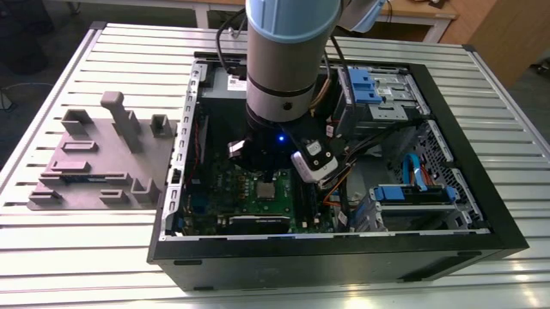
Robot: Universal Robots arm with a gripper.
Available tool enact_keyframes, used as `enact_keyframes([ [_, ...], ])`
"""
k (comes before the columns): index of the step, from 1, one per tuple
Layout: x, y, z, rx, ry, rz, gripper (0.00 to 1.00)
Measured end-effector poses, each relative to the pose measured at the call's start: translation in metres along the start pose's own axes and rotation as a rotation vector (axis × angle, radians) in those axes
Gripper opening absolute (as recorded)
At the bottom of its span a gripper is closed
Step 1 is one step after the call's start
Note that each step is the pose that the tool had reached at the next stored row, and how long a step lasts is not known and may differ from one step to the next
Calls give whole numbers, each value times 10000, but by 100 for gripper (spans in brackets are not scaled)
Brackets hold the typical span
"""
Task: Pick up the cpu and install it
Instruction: 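Close the cpu cover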
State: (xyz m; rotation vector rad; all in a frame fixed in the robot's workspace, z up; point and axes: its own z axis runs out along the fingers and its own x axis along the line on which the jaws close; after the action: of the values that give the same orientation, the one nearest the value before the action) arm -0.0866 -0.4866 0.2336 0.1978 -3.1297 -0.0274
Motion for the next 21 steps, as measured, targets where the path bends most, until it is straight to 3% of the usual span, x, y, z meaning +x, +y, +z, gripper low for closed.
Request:
enact_keyframes([
  [4,1,0,0,1,7,-371,10],
  [16,1,0,0,1,7,-399,10],
  [21,-21,-3,0,3,12,-667,10],
])
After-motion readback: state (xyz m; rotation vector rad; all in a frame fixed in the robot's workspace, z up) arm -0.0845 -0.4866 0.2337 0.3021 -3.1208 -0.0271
